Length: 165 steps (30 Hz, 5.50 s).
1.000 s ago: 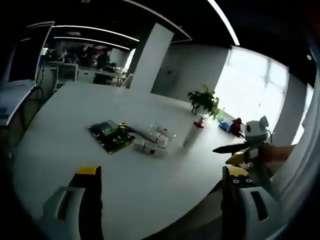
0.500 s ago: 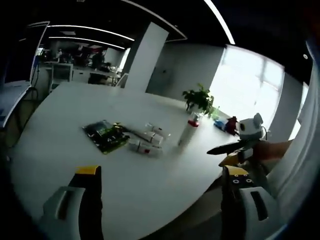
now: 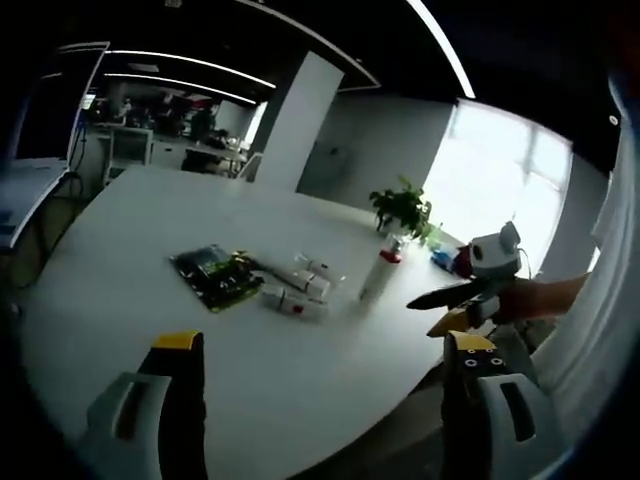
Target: Arrange the skincare products in the storage area until every visible bottle or jar stands upright without overlapping.
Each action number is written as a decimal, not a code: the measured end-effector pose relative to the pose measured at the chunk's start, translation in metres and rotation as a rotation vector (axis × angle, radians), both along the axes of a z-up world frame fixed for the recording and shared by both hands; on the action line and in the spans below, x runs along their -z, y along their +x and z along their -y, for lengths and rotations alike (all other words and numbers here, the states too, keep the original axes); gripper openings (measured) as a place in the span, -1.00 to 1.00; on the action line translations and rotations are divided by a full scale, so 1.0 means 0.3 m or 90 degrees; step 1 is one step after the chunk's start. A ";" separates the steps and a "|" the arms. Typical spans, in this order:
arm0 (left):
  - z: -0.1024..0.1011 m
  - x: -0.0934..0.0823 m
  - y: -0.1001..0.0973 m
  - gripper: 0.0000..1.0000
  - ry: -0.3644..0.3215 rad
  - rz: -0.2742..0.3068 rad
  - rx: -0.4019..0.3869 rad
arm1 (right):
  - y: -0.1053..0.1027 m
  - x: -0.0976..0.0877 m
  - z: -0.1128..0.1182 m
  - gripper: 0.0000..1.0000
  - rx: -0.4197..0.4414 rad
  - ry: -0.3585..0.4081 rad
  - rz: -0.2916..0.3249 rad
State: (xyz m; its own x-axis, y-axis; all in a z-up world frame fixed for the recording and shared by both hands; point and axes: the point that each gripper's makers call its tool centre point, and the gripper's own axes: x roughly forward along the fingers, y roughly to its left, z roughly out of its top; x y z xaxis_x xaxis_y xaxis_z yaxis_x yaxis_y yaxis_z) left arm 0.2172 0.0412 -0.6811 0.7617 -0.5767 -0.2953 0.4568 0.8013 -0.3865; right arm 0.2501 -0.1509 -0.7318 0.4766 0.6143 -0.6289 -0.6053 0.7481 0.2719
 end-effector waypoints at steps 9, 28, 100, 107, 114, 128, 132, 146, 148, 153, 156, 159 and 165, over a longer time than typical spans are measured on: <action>-0.006 -0.007 0.003 0.82 -0.010 0.004 -0.008 | 0.078 0.003 -0.054 0.61 -0.031 -0.031 0.002; -0.008 -0.012 0.005 0.78 -0.019 0.002 -0.011 | 0.219 -0.010 -0.170 0.57 -0.076 -0.048 -0.021; 0.015 0.092 0.027 0.70 -0.038 -0.082 0.013 | 0.769 0.253 -0.239 0.14 -0.103 -0.324 -0.097; 0.012 0.094 0.028 0.70 -0.047 -0.086 0.011 | 0.773 0.290 -0.238 -0.04 -0.118 -0.342 -0.120; 0.008 0.103 0.028 0.69 -0.049 -0.091 0.013 | 0.772 0.305 -0.233 -0.14 -0.142 -0.360 -0.133; 0.010 0.106 0.027 0.69 -0.045 -0.091 0.013 | 0.812 0.320 -0.223 -0.30 -0.193 -0.375 -0.115; 0.011 0.106 0.027 0.69 -0.041 -0.091 0.014 | 0.819 0.322 -0.222 -0.34 -0.187 -0.362 -0.110; -0.006 0.073 0.048 0.67 -0.078 -0.070 -0.006 | 0.827 0.320 -0.211 -0.43 -0.122 -0.321 -0.090; -0.023 0.065 0.049 0.67 -0.090 -0.067 -0.019 | 0.822 0.312 -0.211 -0.44 -0.115 -0.321 -0.080; -0.031 0.052 0.056 0.66 -0.104 -0.062 -0.029 | 0.826 0.312 -0.221 -0.45 -0.127 -0.328 -0.057; -0.023 0.057 0.053 0.66 -0.091 -0.065 -0.021 | 0.802 0.300 -0.222 -0.44 -0.128 -0.315 -0.054; -0.017 0.048 0.047 0.65 -0.093 -0.062 -0.018 | 0.775 0.267 -0.225 -0.44 -0.124 -0.292 -0.052; 0.008 0.024 0.050 0.65 -0.089 -0.059 -0.011 | 0.754 0.254 -0.240 -0.44 -0.147 -0.287 -0.038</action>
State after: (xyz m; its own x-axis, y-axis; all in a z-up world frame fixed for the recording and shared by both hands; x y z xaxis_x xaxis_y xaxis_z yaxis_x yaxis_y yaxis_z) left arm 0.2321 0.0388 -0.6883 0.7449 -0.6043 -0.2828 0.4008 0.7442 -0.5344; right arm 0.4765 -0.0790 -0.8081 0.3152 0.3607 -0.8778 -0.7619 0.6476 -0.0075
